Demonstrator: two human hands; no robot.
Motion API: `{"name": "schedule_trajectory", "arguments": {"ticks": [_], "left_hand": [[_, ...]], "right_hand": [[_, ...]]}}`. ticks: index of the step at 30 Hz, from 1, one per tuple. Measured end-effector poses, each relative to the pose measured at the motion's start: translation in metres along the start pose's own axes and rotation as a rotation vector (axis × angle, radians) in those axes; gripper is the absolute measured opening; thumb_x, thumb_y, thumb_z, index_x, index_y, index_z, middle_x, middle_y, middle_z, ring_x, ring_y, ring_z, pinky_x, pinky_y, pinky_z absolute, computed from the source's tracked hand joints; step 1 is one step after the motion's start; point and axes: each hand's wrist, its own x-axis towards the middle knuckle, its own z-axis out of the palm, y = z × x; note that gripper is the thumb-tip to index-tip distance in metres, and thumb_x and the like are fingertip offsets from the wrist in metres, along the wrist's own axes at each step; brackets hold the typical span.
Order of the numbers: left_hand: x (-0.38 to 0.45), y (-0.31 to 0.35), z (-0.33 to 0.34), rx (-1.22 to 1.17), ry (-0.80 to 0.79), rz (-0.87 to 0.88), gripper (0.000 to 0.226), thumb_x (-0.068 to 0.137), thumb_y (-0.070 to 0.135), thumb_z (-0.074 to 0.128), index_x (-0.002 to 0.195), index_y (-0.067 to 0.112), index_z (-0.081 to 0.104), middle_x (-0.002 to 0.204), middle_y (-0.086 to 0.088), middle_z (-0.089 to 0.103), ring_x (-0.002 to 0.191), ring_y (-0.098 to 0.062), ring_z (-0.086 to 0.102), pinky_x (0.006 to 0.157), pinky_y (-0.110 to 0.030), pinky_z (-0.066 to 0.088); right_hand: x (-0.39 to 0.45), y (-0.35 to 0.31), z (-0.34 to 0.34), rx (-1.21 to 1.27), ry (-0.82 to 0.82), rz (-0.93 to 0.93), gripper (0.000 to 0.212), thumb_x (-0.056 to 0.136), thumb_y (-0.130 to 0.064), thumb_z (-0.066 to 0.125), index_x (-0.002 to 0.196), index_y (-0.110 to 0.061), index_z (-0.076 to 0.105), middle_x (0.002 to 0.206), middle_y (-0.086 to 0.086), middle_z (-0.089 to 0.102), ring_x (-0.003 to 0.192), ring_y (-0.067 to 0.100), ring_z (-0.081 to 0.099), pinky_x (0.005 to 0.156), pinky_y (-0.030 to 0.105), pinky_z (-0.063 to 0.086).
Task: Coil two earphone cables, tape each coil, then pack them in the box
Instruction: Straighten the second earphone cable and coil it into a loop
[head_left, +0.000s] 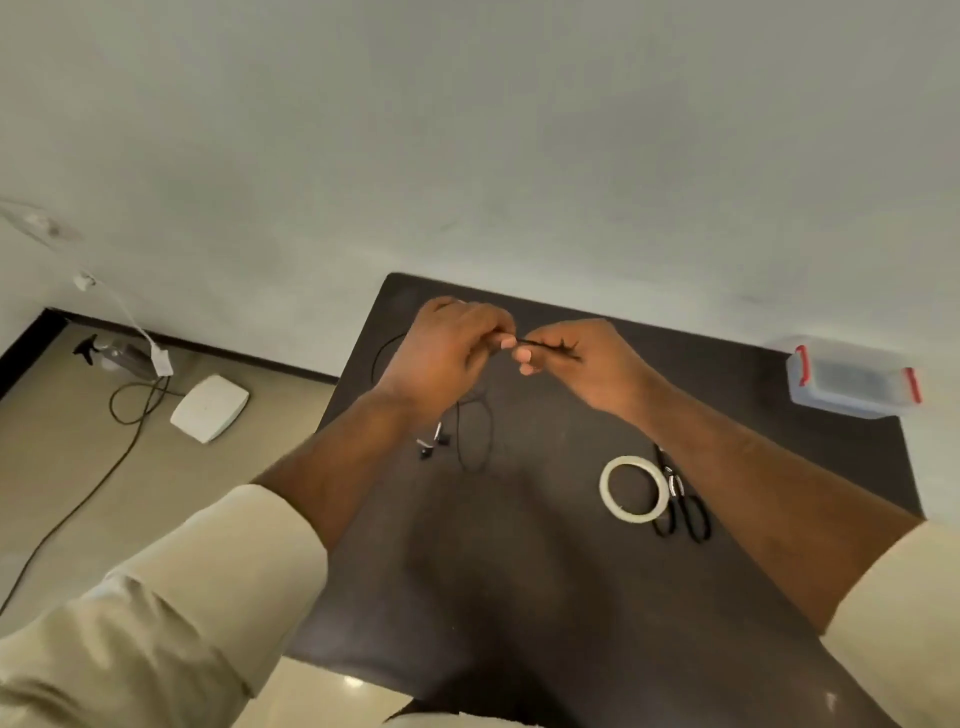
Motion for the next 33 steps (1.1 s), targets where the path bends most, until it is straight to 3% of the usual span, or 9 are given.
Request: {"name": "schedule_trajectory", "arguments": {"ticks": [2, 4, 7, 11, 16, 21, 25, 29, 33], "left_hand": [[0.015, 0.020, -0.014, -0.026, -0.089, 0.004, 0.013, 0.093, 0.021, 0.058, 0.092, 0.012, 0.067, 0.079, 0.001, 0.066, 0.072, -0.014, 0.058, 0.071, -0.024, 0.043], [0.020, 0.030, -0.022, -0.082, -0.109, -0.090, 0.016, 0.093, 0.023, 0.061, 0.095, 0.011, 0.071, 0.083, -0.002, 0.069, 0.078, -0.016, 0.062, 0.074, -0.028, 0.048], [0.024, 0.051, -0.019, -0.201, -0.101, -0.166, 0.012, 0.091, 0.020, 0.064, 0.094, 0.013, 0.074, 0.083, 0.006, 0.068, 0.078, -0.003, 0.062, 0.073, -0.016, 0.048], [0.042, 0.076, -0.002, -0.238, -0.153, -0.218, 0.009, 0.092, 0.020, 0.063, 0.088, 0.021, 0.071, 0.078, 0.016, 0.067, 0.065, 0.005, 0.060, 0.062, -0.007, 0.044], [0.074, 0.044, -0.015, 0.009, -0.301, -0.299, 0.010, 0.091, 0.018, 0.065, 0.093, 0.011, 0.073, 0.088, -0.002, 0.069, 0.084, -0.017, 0.061, 0.078, -0.027, 0.044], [0.089, 0.013, -0.040, 0.058, -0.217, -0.386, 0.005, 0.087, 0.015, 0.069, 0.084, 0.016, 0.072, 0.082, -0.012, 0.070, 0.075, -0.028, 0.066, 0.063, -0.022, 0.044], [0.104, 0.024, -0.037, 0.036, -0.091, -0.427, 0.014, 0.087, 0.008, 0.064, 0.082, 0.017, 0.073, 0.078, -0.003, 0.068, 0.068, -0.015, 0.058, 0.060, -0.022, 0.040], [0.115, 0.076, -0.005, -0.014, -0.018, -0.335, 0.011, 0.088, 0.017, 0.064, 0.086, 0.018, 0.075, 0.080, 0.006, 0.065, 0.077, -0.010, 0.058, 0.073, -0.020, 0.039], [0.119, 0.126, 0.034, -0.122, -0.007, -0.320, 0.015, 0.086, 0.028, 0.068, 0.075, 0.019, 0.074, 0.067, 0.015, 0.060, 0.065, 0.000, 0.055, 0.056, -0.007, 0.036]], "right_hand": [[-0.019, 0.002, -0.036, -0.069, 0.065, -0.035, 0.024, 0.092, -0.033, 0.062, 0.084, -0.014, 0.075, 0.076, -0.004, 0.074, 0.070, 0.017, 0.066, 0.067, 0.030, 0.047], [-0.041, 0.016, -0.073, -0.145, 0.125, -0.024, 0.024, 0.092, -0.034, 0.062, 0.082, -0.017, 0.075, 0.072, -0.008, 0.073, 0.067, 0.010, 0.065, 0.064, 0.022, 0.044], [-0.075, 0.038, -0.111, -0.192, 0.144, 0.033, 0.020, 0.091, -0.027, 0.065, 0.085, -0.011, 0.075, 0.061, -0.006, 0.068, 0.064, 0.009, 0.064, 0.066, 0.023, 0.045], [-0.109, 0.050, -0.140, -0.290, 0.146, 0.009, 0.027, 0.093, -0.029, 0.060, 0.075, -0.009, 0.063, 0.054, -0.006, 0.050, 0.051, 0.004, 0.043, 0.055, 0.018, 0.035], [-0.150, 0.090, -0.209, -0.475, 0.214, 0.218, 0.025, 0.096, -0.027, 0.057, 0.100, -0.009, 0.074, 0.080, -0.004, 0.069, 0.078, 0.017, 0.061, 0.078, 0.032, 0.048], [-0.169, 0.105, -0.235, -0.473, 0.248, 0.356, 0.025, 0.096, -0.030, 0.056, 0.101, -0.014, 0.074, 0.068, -0.003, 0.063, 0.070, 0.019, 0.060, 0.075, 0.033, 0.048], [-0.165, 0.097, -0.241, -0.499, 0.291, 0.396, 0.024, 0.096, -0.030, 0.056, 0.099, -0.015, 0.074, 0.068, -0.002, 0.064, 0.066, 0.017, 0.059, 0.068, 0.029, 0.042], [-0.151, 0.079, -0.225, -0.333, 0.390, 0.485, 0.018, 0.089, -0.021, 0.065, 0.085, -0.005, 0.073, 0.069, 0.004, 0.062, 0.070, 0.023, 0.056, 0.064, 0.028, 0.044], [-0.127, 0.045, -0.189, 0.266, 0.335, 0.695, 0.016, 0.085, -0.027, 0.067, 0.083, -0.012, 0.068, 0.070, -0.001, 0.042, 0.057, 0.014, 0.036, 0.053, 0.024, 0.041]]}}
